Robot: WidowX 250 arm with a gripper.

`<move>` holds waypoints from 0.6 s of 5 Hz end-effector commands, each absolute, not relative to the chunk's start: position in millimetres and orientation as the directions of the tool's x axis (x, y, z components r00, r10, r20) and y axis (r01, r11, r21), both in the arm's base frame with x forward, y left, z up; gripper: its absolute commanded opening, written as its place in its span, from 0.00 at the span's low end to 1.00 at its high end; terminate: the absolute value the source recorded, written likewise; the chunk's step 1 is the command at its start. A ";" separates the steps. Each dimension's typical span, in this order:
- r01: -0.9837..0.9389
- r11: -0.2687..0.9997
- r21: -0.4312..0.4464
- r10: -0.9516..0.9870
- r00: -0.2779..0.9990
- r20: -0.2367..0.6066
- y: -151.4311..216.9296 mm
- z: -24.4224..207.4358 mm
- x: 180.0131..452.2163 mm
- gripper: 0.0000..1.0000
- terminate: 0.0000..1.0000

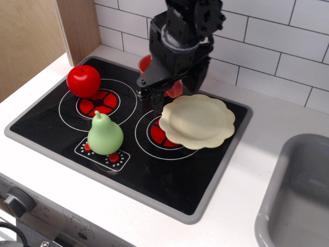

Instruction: Take cup off plate

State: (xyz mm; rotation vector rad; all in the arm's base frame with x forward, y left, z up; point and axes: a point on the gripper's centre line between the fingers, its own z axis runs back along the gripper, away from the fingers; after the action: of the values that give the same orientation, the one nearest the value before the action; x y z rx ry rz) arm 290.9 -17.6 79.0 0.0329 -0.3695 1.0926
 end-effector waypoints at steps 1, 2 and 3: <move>-0.784 0.590 -0.195 0.797 0.525 0.299 -37.7 105.7 267.7 1.00 0.00; -0.773 0.603 -0.197 0.792 0.551 0.263 -39.9 116.0 267.9 1.00 0.00; -0.773 0.603 -0.197 0.792 0.551 0.263 -39.9 116.0 267.9 1.00 0.00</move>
State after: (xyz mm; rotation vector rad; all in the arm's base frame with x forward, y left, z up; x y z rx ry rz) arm 263.6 -46.3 99.1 -0.0229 -0.2945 0.9179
